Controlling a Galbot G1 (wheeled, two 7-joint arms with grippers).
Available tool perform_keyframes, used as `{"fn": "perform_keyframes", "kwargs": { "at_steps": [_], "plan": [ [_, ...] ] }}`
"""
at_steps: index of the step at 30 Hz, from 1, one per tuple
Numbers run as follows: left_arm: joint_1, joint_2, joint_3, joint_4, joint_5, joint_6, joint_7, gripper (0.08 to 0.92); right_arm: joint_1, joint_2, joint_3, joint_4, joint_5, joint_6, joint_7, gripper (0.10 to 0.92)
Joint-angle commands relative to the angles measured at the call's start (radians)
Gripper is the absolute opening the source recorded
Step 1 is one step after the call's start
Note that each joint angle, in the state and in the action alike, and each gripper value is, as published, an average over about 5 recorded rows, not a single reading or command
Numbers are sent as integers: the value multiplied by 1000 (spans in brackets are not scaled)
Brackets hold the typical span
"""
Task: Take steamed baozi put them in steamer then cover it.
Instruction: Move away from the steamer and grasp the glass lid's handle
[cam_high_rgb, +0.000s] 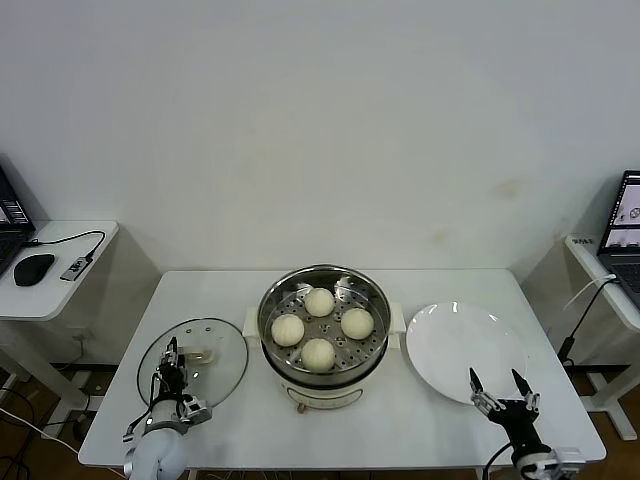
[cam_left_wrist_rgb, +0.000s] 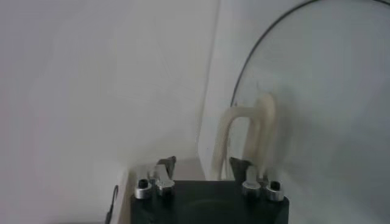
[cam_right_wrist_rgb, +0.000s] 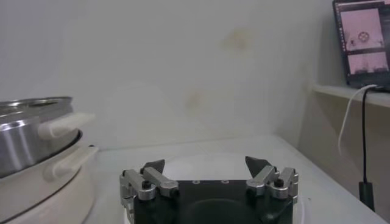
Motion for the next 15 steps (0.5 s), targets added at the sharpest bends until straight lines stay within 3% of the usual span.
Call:
{"fn": "perform_keyframes", "kwargs": {
  "at_steps": [1,9,15],
  "plan": [
    [-3,6,2,11,-15,-7,-3,377,-5,4,1,5,-6,2,-1,823],
    [-12,13,4,-2,-15,-17,-8,165,-17,9,5,3,-14,14,-4,823],
    [46,12,-6,-143,-24,24,-10,149,-11,17,10,6,-13,18,-11,823]
  ]
}}
